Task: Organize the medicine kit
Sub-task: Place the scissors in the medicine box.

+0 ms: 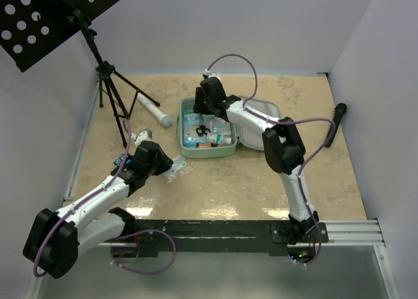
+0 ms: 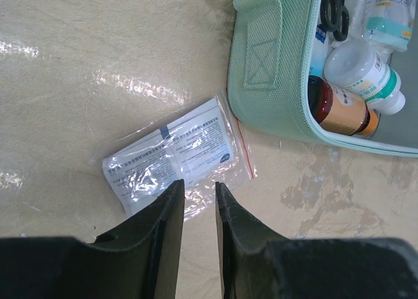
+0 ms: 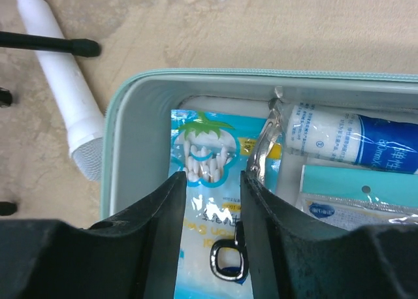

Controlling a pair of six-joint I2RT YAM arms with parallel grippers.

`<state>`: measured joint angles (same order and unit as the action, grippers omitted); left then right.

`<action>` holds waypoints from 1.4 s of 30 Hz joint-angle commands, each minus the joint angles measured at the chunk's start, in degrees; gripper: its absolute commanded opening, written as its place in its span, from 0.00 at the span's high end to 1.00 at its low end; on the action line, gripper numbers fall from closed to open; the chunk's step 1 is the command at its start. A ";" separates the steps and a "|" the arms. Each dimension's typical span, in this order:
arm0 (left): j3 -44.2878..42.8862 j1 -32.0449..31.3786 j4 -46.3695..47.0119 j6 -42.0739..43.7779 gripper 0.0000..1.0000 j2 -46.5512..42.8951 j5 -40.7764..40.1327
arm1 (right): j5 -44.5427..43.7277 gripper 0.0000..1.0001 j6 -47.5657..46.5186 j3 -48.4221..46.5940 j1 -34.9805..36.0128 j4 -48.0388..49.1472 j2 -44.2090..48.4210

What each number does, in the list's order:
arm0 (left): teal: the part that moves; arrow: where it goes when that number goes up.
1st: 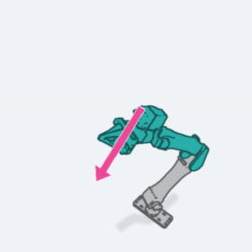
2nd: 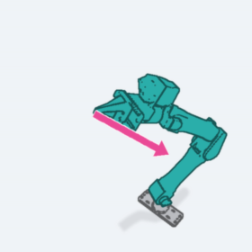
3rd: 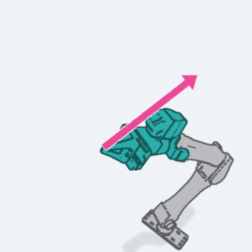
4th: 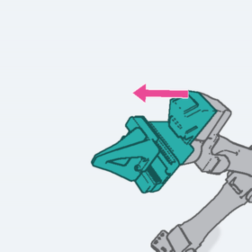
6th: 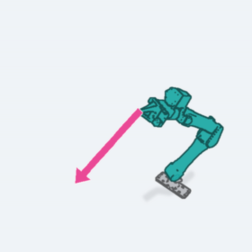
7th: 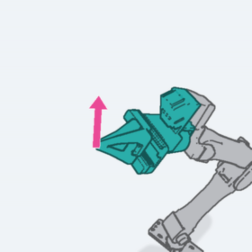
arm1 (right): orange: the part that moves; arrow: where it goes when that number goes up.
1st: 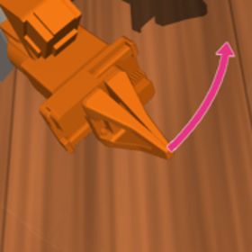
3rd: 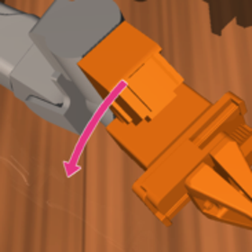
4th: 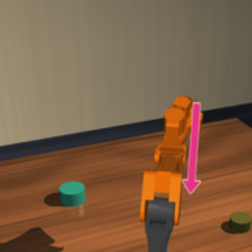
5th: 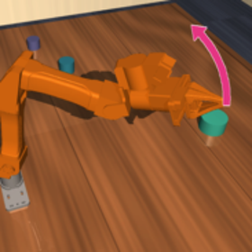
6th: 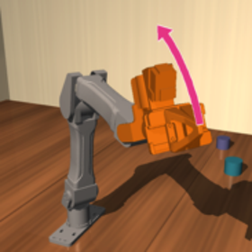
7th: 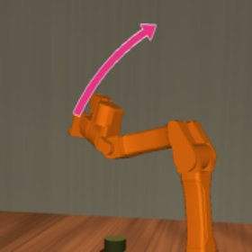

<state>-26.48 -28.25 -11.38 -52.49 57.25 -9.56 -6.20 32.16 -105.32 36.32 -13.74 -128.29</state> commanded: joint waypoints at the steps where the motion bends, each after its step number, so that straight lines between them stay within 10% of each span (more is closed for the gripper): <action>1: -1.65 0.39 1.88 1.60 0.70 -1.18 -0.10 | -0.48 0.57 -0.08 0.73 0.07 1.08 7.08; 16: -6.91 1.79 4.34 6.52 0.63 -0.31 0.94 | -10.86 0.53 -2.28 29.00 -1.77 4.15 35.98; 24: -9.29 2.85 9.88 7.48 0.16 2.86 1.04 | -8.66 0.49 2.28 43.08 -7.56 5.56 50.06; 33: -16.59 3.20 7.34 12.32 0.24 13.58 4.90 | -2.33 0.52 1.86 51.08 -12.32 5.91 59.02; 42: -7.37 3.29 2.17 5.13 0.26 2.87 0.35 | -1.10 0.53 1.06 60.13 -3.54 8.02 67.38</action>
<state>-36.99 -25.39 -4.80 -43.27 65.80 -4.97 -7.94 33.89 -47.77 27.88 -8.56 -63.53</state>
